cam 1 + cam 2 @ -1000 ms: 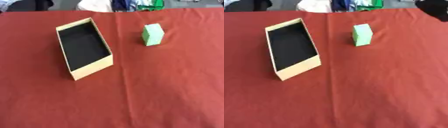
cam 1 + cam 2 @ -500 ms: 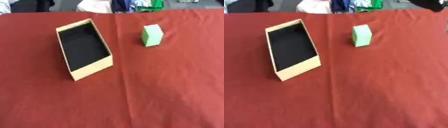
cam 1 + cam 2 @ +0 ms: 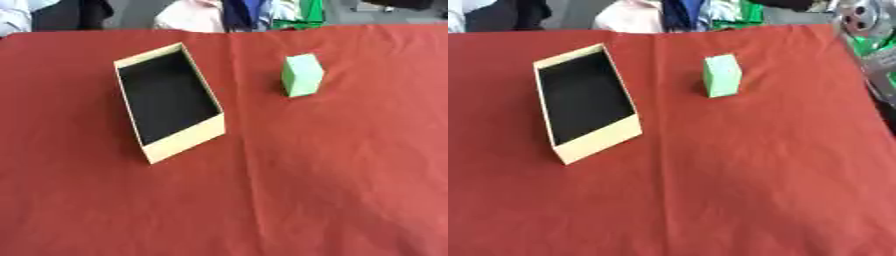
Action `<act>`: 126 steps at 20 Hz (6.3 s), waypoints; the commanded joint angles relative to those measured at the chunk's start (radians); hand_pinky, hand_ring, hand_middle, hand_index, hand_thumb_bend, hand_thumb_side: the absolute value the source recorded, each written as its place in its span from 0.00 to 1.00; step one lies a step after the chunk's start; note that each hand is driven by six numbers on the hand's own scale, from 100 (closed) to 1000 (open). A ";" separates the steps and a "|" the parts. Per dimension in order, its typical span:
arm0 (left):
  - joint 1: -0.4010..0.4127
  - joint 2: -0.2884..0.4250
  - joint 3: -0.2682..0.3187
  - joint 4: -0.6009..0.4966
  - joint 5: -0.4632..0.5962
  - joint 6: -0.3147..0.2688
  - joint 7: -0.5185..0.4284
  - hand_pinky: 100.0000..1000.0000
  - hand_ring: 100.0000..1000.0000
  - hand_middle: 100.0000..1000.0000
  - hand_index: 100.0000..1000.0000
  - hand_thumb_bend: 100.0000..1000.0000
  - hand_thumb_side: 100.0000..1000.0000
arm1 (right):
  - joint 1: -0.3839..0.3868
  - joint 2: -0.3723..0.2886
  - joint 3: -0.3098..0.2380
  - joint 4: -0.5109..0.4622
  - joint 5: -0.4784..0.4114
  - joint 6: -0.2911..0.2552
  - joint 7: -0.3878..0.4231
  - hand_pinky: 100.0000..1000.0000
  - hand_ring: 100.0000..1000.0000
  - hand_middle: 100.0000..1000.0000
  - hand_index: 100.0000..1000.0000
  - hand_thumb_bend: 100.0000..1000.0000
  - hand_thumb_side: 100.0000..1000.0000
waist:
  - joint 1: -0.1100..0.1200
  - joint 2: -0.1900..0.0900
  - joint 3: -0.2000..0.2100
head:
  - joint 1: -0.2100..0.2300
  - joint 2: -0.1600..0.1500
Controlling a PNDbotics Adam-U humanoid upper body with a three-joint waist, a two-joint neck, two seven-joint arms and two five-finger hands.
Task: Pick up objects on the table and place them in the box.
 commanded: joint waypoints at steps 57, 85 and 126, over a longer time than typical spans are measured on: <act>-0.009 0.013 -0.008 -0.019 0.015 0.005 -0.038 0.53 0.53 0.56 0.72 0.00 0.28 | -0.164 0.118 -0.085 0.570 0.069 -0.328 0.719 0.81 0.62 0.96 1.00 0.12 0.46 | 0.002 -0.014 -0.023 | 0.023 -0.005; -0.018 0.004 -0.010 -0.019 0.021 0.007 -0.046 0.53 0.53 0.56 0.72 0.00 0.31 | -0.129 0.156 -0.071 0.611 0.050 -0.293 0.719 0.88 0.83 0.98 1.00 0.07 0.54 | 0.002 -0.002 -0.016 | 0.026 -0.012; -0.024 -0.008 -0.014 -0.019 0.024 0.011 -0.061 0.53 0.54 0.57 0.72 0.00 0.34 | -0.154 0.183 -0.109 0.594 0.162 -0.251 0.719 0.84 0.78 0.95 1.00 0.14 0.45 | 0.004 0.018 -0.009 | 0.024 -0.026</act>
